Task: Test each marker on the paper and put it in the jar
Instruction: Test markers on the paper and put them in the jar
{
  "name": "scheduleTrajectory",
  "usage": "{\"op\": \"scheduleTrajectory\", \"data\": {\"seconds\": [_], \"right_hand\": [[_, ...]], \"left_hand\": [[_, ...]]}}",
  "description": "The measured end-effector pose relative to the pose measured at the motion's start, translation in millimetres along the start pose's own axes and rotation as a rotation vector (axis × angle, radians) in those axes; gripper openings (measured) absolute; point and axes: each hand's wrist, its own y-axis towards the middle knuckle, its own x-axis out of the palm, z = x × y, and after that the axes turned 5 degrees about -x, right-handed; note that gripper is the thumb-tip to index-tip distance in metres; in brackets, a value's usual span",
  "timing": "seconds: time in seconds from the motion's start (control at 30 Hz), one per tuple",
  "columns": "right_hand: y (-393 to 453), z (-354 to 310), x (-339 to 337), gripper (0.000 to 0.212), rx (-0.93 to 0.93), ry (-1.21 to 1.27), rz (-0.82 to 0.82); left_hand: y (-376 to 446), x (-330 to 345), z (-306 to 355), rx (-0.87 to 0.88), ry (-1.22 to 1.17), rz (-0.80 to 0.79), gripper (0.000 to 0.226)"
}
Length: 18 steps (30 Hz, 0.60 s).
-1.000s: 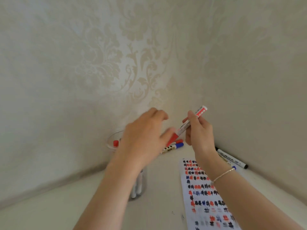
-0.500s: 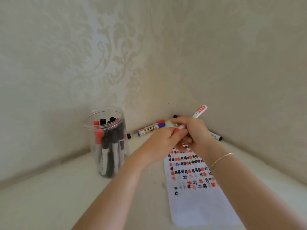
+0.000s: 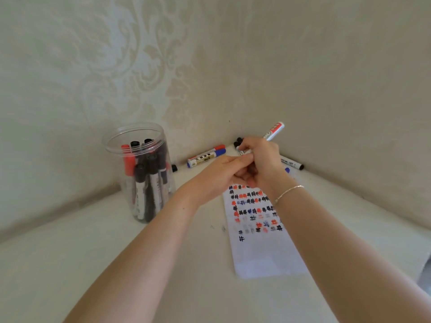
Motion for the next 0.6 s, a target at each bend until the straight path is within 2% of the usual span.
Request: {"op": "scheduleTrajectory", "data": {"seconds": [0.07, 0.23, 0.33, 0.5, 0.6], "right_hand": [[-1, 1, 1, 0.021, 0.028, 0.002, -0.034], [3, 4, 5, 0.022, 0.054, 0.012, -0.074], [9, 4, 7, 0.024, 0.043, -0.001, -0.048], [17, 10, 13, 0.017, 0.038, 0.014, 0.083], [20, 13, 15, 0.012, 0.071, 0.053, 0.098]], "left_hand": [[2, -2, -4, -0.001, -0.035, -0.005, 0.059], [1, 0, -8, -0.061, -0.197, -0.006, 0.038], [2, 1, -11, -0.056, -0.237, 0.004, 0.043], [10, 3, -18, -0.044, -0.253, 0.079, 0.050], [11, 3, -20, -0.043, -0.237, 0.101, 0.057]]}}
